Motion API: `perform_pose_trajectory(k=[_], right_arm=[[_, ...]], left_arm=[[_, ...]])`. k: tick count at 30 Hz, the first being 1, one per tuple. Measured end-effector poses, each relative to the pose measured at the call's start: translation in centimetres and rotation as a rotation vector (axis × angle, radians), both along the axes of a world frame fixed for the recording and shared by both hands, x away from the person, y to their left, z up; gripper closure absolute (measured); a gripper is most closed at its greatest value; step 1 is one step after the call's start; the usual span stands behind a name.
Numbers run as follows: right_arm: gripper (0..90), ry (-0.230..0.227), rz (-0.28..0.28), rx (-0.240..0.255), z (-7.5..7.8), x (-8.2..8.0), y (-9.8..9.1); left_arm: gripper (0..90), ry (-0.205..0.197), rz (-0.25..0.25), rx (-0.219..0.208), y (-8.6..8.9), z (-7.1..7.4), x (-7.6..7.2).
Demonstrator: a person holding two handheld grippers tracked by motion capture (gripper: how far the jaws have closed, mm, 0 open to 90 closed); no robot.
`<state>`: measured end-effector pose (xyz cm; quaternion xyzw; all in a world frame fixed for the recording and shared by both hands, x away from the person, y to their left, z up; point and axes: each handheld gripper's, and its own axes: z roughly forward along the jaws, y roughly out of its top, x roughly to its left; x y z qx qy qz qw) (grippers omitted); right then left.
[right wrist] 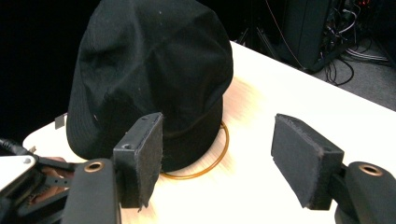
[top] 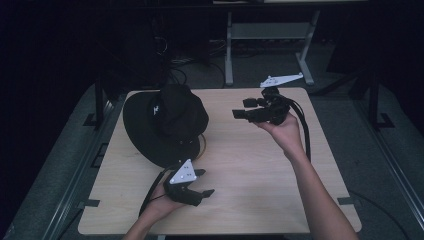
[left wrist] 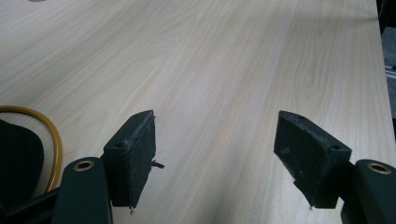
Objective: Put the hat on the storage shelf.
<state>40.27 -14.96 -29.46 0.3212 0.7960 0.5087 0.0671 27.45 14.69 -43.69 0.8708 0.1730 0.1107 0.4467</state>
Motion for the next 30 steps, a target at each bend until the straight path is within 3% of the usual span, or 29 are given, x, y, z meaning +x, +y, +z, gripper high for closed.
perform_pose_trajectory(k=[13, 20, 30], right_arm=[[29.0, 0.025, -0.033, -0.004, -1.7, -1.0, -2.5], [27.9, 0.048, -0.022, 0.021, -2.7, -1.9, -3.7], [27.5, 0.073, -0.039, 0.013, -4.8, -3.1, -5.6]], left_arm=[[28.6, -0.002, 0.005, 0.007, 0.2, 0.1, 0.1], [27.5, 0.013, 0.005, 0.015, 0.2, 0.0, 0.1], [27.4, 0.013, 0.014, 0.007, 0.1, -0.1, 0.1]])
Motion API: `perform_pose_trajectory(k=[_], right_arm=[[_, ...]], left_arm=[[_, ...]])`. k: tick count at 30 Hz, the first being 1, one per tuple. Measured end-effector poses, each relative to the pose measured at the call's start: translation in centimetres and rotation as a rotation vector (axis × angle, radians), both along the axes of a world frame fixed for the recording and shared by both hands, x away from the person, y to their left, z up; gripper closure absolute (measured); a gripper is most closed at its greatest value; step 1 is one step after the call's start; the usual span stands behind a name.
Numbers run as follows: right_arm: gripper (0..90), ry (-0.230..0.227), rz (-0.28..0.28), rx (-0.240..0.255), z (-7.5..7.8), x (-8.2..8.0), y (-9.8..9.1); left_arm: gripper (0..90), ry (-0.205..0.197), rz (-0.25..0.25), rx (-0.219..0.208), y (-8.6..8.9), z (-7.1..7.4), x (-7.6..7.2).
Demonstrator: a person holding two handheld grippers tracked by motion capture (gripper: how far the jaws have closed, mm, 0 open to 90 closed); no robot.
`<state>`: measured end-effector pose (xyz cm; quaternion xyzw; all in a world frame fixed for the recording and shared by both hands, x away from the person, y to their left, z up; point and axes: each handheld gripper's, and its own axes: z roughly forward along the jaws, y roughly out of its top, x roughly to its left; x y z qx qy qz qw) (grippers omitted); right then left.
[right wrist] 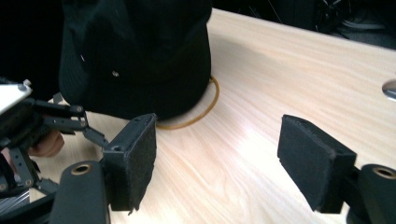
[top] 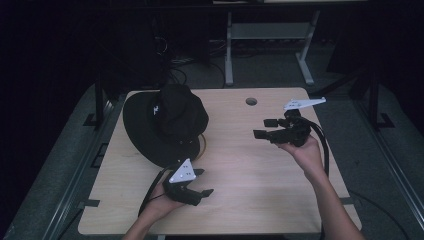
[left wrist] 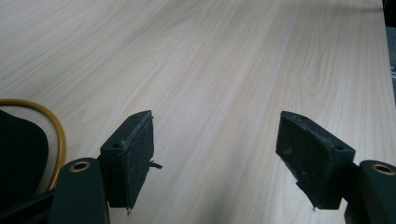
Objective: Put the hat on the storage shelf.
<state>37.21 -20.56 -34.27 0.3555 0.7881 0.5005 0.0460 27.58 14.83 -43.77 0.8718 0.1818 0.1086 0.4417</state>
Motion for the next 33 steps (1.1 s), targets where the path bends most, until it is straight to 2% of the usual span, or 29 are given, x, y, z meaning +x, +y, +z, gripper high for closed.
perform_pose_trajectory(k=[7, 22, 33], right_arm=[[26.8, 0.015, -0.008, -0.001, -1.2, -0.7, -1.1], [26.4, 0.039, -0.021, -0.017, -3.6, -2.5, -2.4], [26.2, 0.058, -0.040, -0.018, -5.3, -4.0, -4.1]], left_arm=[[26.8, 0.000, 0.007, -0.011, 0.0, 0.1, 0.0], [26.0, -0.001, 0.006, -0.002, -0.1, 0.0, 0.0], [25.9, -0.002, 0.016, -0.004, 0.0, 0.1, 0.0]])
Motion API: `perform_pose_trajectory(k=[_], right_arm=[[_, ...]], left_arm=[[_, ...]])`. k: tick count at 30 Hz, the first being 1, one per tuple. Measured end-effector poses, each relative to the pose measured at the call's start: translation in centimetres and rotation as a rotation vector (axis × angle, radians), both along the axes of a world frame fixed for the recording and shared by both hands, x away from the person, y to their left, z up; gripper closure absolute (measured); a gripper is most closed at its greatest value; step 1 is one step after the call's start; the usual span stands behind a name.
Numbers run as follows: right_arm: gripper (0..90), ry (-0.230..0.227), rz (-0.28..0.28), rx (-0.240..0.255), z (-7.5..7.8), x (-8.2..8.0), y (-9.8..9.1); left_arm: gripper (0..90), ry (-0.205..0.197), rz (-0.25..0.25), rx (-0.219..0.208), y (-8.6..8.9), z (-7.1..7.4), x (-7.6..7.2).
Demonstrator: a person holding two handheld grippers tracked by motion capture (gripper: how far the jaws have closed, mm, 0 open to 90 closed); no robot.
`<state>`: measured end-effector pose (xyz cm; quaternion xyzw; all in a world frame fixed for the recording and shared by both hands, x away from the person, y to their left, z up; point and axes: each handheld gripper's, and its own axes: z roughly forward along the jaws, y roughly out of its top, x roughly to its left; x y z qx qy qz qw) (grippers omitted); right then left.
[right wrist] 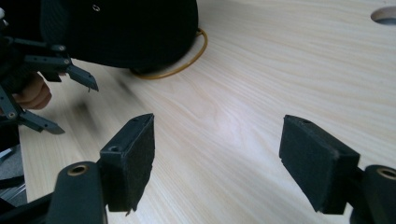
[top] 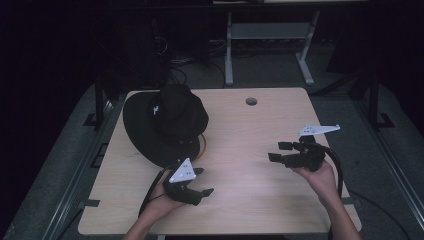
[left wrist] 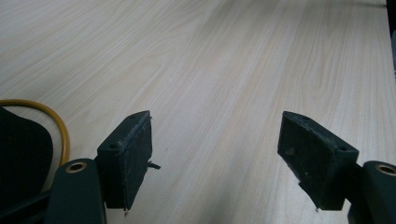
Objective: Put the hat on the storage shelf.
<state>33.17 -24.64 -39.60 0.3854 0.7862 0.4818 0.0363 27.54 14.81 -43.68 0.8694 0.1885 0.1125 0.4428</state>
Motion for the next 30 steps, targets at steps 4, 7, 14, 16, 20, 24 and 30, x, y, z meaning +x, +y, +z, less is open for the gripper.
perform_pose_trajectory(k=[4, 7, 14, 16, 20, 24, 30], right_arm=[[26.1, 0.002, -0.006, 0.006, -0.7, -0.4, -0.5], [25.9, 0.014, -0.011, 0.006, -1.0, -0.7, -0.8], [25.2, 0.025, -0.019, 0.006, -2.0, -1.6, -1.4], [25.2, 0.020, -0.022, 0.011, -2.3, -1.9, -1.6], [24.5, 0.017, -0.023, 0.010, -2.6, -2.5, -1.9], [23.7, 0.019, -0.025, 0.007, -3.0, -3.3, -2.2], [22.7, 0.005, -0.035, 0.016, -3.5, -4.6, -2.9]], left_arm=[[25.8, 0.002, 0.003, -0.001, 0.0, 0.0, 0.0], [25.8, 0.003, 0.005, -0.005, 0.1, 0.0, 0.0], [25.8, 0.001, 0.010, -0.007, 0.2, 0.0, 0.0], [25.9, 0.001, 0.012, -0.007, 0.3, 0.0, 0.0], [25.9, 0.004, 0.015, -0.007, 0.4, -0.1, 0.1], [25.9, 0.005, 0.020, -0.008, 0.5, -0.1, 0.1], [25.9, 0.010, 0.022, -0.011, 0.6, -0.1, 0.0]])
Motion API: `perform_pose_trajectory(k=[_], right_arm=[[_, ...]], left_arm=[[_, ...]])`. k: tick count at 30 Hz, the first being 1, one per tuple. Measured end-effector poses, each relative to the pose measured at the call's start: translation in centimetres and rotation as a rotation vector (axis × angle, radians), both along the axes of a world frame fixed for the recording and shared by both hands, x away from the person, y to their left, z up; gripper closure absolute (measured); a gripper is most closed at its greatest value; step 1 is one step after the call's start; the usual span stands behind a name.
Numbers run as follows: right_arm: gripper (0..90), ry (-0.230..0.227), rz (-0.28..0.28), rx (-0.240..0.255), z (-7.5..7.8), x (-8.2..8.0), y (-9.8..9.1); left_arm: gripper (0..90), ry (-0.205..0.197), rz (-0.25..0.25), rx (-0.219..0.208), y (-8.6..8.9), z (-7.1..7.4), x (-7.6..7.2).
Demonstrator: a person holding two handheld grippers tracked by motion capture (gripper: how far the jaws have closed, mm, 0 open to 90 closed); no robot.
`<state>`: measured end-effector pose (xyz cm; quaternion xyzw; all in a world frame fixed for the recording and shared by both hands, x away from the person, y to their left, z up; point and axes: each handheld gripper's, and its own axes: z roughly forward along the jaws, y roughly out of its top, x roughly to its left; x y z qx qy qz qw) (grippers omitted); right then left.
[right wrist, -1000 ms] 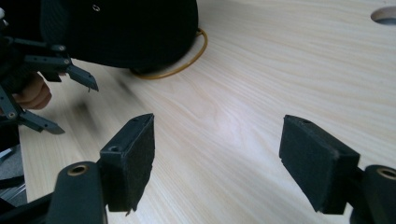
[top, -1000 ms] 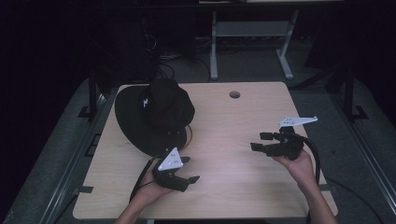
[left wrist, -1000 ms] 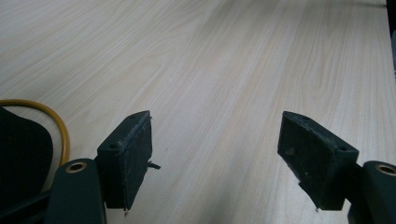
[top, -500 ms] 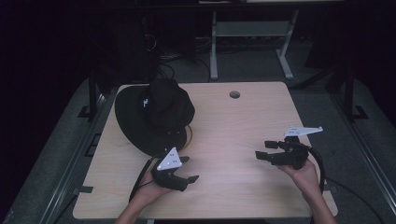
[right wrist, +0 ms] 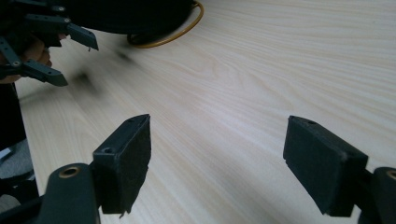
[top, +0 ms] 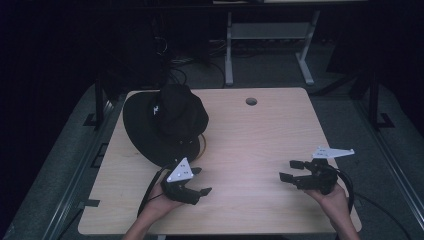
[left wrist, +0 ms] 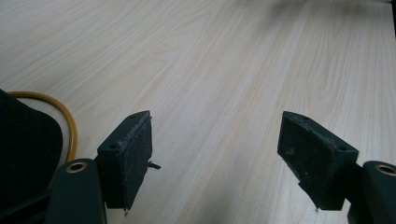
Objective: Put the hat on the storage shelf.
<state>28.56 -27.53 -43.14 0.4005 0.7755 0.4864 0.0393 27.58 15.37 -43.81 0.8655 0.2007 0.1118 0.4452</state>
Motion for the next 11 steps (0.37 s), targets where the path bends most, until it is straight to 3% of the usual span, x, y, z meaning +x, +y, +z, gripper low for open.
perform_pose_trajectory(k=[8, 11], right_arm=[[21.0, -0.018, -0.033, 0.035, -1.2, -2.6, -1.2], [18.5, -0.020, -0.047, 0.015, -1.8, -3.4, -1.4]], left_arm=[[26.0, -0.001, 0.000, -0.004, 0.1, 0.0, -0.1], [25.9, 0.002, 0.001, -0.008, 0.0, 0.0, -0.1]])
